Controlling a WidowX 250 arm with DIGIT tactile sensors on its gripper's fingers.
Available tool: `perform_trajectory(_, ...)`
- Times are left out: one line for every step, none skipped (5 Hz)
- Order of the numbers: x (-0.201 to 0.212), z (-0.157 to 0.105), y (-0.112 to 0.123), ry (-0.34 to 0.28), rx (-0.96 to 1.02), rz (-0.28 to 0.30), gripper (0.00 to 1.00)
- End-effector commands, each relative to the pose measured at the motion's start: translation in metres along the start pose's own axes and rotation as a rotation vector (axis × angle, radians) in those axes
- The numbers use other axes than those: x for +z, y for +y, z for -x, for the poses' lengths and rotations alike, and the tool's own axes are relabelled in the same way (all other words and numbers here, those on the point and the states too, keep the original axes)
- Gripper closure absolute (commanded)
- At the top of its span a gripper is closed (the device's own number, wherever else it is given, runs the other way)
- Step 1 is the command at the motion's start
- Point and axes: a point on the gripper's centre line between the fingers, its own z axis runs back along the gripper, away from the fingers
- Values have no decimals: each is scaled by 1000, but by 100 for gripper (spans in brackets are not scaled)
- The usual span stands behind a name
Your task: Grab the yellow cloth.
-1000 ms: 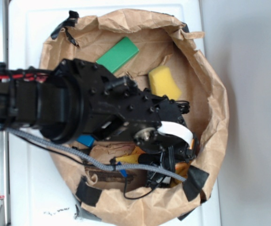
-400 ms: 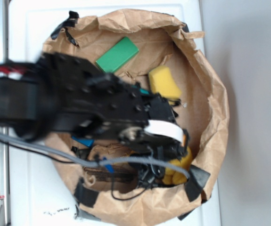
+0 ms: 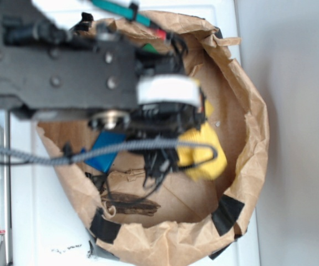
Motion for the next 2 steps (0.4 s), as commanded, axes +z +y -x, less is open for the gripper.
perform_trajectory(36, -2, 33, 49, 69, -75, 100)
perform_trajectory(21, 9, 34, 13, 106, -117, 100)
